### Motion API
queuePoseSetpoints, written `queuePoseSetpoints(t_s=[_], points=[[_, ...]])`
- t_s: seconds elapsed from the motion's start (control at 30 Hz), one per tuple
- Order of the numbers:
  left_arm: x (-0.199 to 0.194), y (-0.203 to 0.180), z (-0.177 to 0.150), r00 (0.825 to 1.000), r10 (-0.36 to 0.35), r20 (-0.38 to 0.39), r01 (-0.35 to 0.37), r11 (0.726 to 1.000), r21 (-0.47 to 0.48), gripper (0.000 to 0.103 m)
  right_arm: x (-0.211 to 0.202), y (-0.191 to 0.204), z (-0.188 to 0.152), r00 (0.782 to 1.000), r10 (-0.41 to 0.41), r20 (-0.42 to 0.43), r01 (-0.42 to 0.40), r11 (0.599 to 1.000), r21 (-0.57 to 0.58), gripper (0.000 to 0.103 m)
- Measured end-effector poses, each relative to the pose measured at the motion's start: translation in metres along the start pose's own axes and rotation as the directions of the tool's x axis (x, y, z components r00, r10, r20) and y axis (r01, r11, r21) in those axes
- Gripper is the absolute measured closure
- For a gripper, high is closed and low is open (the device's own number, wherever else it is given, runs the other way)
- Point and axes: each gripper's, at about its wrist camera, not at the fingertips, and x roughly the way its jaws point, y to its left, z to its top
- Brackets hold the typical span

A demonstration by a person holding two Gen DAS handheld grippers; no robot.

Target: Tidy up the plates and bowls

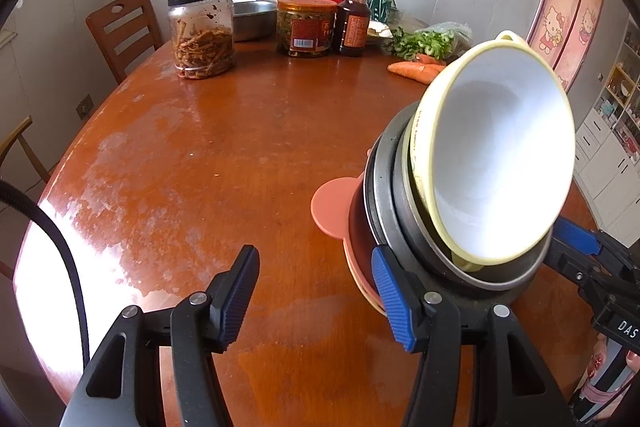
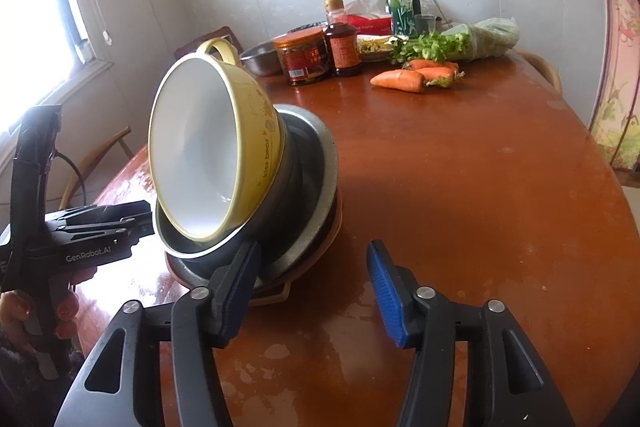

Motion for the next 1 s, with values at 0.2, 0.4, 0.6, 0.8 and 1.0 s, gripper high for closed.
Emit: queuePoseSetpoints(t_s=[0.2, 0.4, 0.6, 0.8, 1.0], points=[[-0.015, 0.003, -0.011, 0.999, 0.033, 0.026, -0.032, 0.999, -0.004, 0.043, -0.018, 0.002, -0.002, 0.999, -0.022, 0.050, 0.022, 1.000, 0.004, 0.033], [-0.038, -0.002, -0.030, 0.996, 0.064, 0.068, -0.064, 0.998, 0.001, 0.041, -0.038, 0.015, -0.010, 0.995, -0.051, 0.091, 0.054, 0.998, -0.026, 0.027], [-0.060, -0.007, -0.050, 0.995, 0.063, 0.077, -0.061, 0.998, -0.032, 0.038, -0.052, 0.029, -0.029, 0.993, -0.069, 0.093, 0.074, 0.996, -0.048, 0.025], [-0.078, -0.016, -0.077, 0.993, 0.079, 0.089, -0.073, 0.995, -0.068, 0.034, -0.071, 0.041, -0.059, 0.985, -0.131, 0.114, 0.140, 0.988, -0.071, 0.023], [-0.082, -0.040, -0.102, 0.993, 0.085, 0.085, -0.083, 0.996, -0.018, 0.032, -0.084, 0.045, -0.083, 0.973, -0.178, 0.146, 0.185, 0.982, -0.042, 0.023]])
